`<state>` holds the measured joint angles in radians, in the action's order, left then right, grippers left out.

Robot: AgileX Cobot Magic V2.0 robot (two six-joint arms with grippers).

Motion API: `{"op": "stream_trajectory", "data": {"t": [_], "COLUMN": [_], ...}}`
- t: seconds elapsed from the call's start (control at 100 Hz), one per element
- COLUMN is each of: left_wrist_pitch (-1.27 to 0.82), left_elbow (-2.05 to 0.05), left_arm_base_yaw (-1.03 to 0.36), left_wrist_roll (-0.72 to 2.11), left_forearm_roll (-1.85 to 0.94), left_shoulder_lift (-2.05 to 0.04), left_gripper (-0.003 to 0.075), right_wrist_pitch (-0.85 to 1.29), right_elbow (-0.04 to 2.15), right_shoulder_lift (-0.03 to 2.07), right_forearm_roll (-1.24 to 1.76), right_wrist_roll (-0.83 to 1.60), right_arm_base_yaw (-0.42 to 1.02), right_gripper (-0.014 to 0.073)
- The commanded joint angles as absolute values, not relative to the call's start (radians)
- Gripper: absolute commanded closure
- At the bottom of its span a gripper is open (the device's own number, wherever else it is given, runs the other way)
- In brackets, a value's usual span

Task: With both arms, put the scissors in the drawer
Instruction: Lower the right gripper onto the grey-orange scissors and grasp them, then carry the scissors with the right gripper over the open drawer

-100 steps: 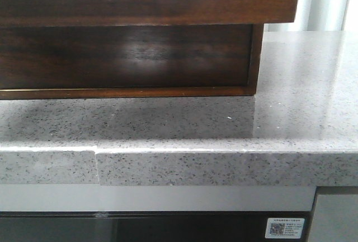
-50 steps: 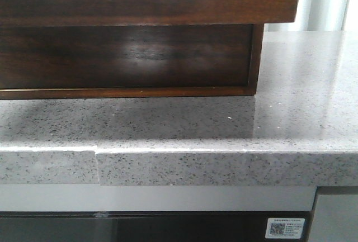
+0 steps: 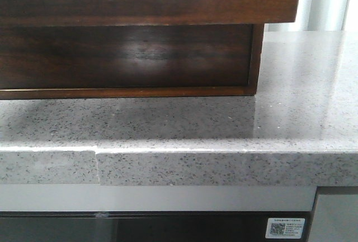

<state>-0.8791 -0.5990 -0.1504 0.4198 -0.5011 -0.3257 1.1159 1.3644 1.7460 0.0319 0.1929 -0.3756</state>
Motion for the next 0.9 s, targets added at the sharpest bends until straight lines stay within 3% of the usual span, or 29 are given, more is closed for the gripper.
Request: {"op": "stream_trajectory", "data": {"t": [0.0, 0.24, 0.57, 0.89], "left_wrist_pitch": [-0.806, -0.806, -0.806, -0.806], "left_elbow": [-0.633, -0.633, -0.633, -0.633], "left_arm_base_yaw": [-0.158, -0.158, -0.158, -0.158], "left_wrist_roll": [0.419, 0.419, 0.419, 0.419], "left_forearm_roll": [-0.527, -0.527, -0.523, -0.522], "left_shoulder_lift": [-0.337, -0.337, -0.337, -0.337], "left_gripper": [0.0315, 0.0315, 0.0315, 0.0315], "right_wrist_pitch": [1.123, 1.137, 1.148, 1.137], "right_elbow": [1.397, 1.397, 1.397, 1.405], "right_shoulder_lift": [1.712, 1.712, 1.712, 1.676], "right_forearm_roll": [0.033, 0.033, 0.033, 0.035], "right_wrist_roll": [0.223, 0.227, 0.245, 0.248], "right_arm_base_yaw": [-0.382, -0.382, -0.382, -0.378], "right_gripper": [0.0307, 0.0480, 0.0608, 0.0620]}}
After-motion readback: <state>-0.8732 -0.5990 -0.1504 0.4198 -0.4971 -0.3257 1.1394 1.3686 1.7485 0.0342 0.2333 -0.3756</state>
